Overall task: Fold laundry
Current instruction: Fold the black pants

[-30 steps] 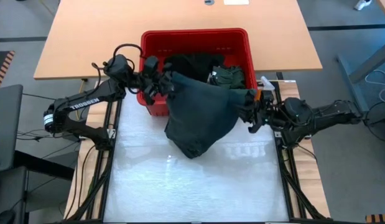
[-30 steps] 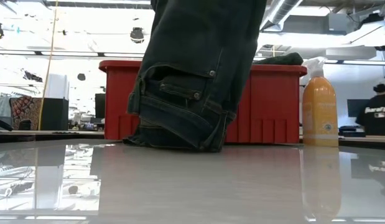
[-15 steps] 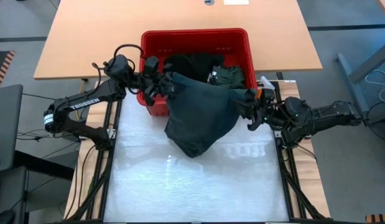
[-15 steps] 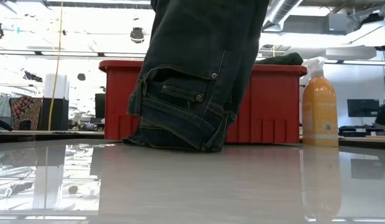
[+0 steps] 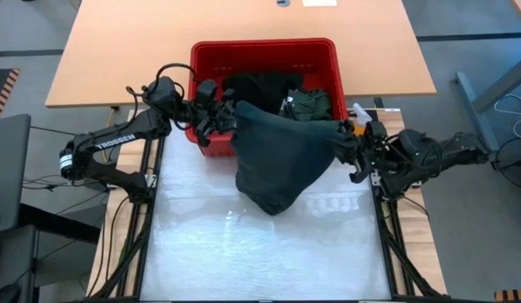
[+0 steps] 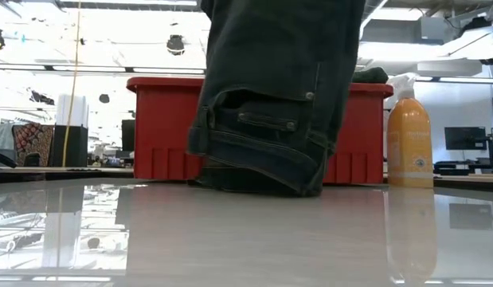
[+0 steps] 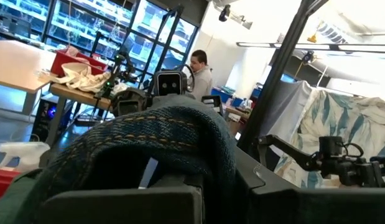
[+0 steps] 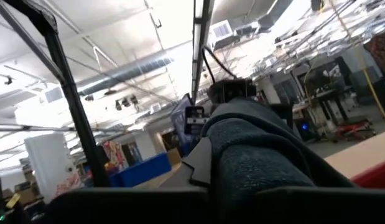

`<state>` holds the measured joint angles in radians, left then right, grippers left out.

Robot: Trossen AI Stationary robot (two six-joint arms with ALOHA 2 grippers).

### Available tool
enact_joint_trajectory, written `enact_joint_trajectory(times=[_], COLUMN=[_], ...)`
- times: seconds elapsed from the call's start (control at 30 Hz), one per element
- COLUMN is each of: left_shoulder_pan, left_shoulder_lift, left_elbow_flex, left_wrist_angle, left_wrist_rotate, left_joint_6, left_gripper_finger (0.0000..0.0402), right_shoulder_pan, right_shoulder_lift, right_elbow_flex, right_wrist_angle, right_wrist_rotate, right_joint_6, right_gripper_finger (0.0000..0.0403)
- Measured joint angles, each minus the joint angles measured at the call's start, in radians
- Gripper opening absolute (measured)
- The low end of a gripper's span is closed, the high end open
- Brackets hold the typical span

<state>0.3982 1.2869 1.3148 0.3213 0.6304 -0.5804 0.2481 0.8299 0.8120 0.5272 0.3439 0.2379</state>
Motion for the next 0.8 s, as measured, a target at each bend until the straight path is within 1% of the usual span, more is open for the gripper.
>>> enact_joint_trajectory(times=[0.23,0.53,0.67,0.8], left_shoulder_pan=[-0.005,-0.004,-0.006,-0.006], left_shoulder_lift=[-0.004,-0.012,-0.023,-0.035], left_elbow_flex=[0.0,0.0,0.0,0.0], left_wrist_angle=[0.001,0.006,0.0,0.002], left_wrist_rotate=[-0.008,-0.01,-0.009,-0.006], left_joint_6=[-0.004,-0.009,-0.009,-0.003], left_gripper_finger=[0.001,0.0011,0.0011,0.0011], right_shoulder_pan=[0.013,0.02,0.018,0.018], right_shoulder_lift=[0.009,0.054,0.092,0.129], right_elbow_flex=[0.0,0.0,0.001,0.002], right_wrist_angle=[-0.008,0.112,0.123,0.211], right_wrist_rotate=[0.0,-0.002,-0.005,-0.005], right_joint_6=[0.023,0.045,0.099,0.074], right_gripper_finger=[0.005,0.0057,0.0077,0.0104])
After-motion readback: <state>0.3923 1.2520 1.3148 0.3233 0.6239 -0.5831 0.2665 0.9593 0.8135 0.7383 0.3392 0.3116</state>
